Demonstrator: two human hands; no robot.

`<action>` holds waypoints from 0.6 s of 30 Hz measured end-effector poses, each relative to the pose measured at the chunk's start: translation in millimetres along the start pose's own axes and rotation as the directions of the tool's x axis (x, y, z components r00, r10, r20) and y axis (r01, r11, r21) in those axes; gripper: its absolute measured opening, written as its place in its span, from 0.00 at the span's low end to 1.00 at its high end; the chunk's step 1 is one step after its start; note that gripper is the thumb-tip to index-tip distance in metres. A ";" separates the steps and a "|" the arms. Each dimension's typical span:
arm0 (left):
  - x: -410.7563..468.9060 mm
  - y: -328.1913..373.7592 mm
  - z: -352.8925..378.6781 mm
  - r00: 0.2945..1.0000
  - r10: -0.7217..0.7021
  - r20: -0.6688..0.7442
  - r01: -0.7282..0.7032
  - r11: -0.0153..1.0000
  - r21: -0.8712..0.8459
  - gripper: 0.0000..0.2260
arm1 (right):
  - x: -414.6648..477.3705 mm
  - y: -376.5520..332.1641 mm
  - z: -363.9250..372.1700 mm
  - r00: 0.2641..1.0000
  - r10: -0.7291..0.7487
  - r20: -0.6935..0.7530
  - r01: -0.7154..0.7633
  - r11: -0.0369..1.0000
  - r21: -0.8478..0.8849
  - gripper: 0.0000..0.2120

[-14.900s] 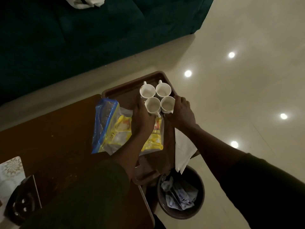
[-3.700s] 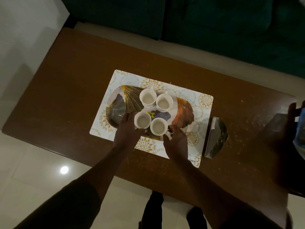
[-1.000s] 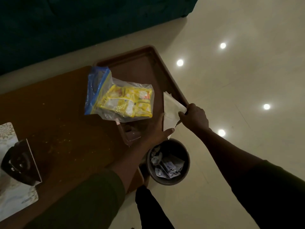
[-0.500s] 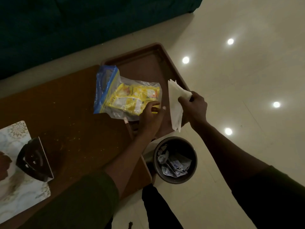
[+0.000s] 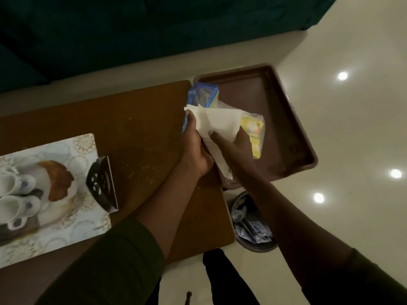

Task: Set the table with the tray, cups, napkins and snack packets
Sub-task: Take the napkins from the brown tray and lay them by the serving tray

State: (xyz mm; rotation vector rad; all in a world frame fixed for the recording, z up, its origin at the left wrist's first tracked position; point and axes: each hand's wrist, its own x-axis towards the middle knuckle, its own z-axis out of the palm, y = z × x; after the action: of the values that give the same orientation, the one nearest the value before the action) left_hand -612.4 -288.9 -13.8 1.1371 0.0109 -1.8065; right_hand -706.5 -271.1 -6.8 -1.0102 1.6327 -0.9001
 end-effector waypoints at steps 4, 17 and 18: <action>-11.0 34.8 -39.2 0.999 0.027 -0.029 -0.025 0.997 0.077 0.24 | -9.3 -8.5 49.4 0.998 -0.054 0.024 0.057 0.993 -0.103 0.19; -45.3 179.5 -200.8 0.970 0.189 -0.154 -0.112 0.907 0.407 0.15 | -103.9 2.8 209.2 0.980 -0.145 0.135 0.179 0.941 -0.287 0.18; -46.4 186.0 -215.4 0.972 0.185 -0.144 -0.100 0.884 0.456 0.15 | -112.7 6.6 218.7 0.982 -0.134 0.134 0.170 0.938 -0.303 0.17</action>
State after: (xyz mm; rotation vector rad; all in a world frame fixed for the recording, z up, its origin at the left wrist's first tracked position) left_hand -325.9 -256.8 -20.7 1.5834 -0.3910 -1.6057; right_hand -476.9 -184.8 -27.8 -1.3982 1.6507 -0.6801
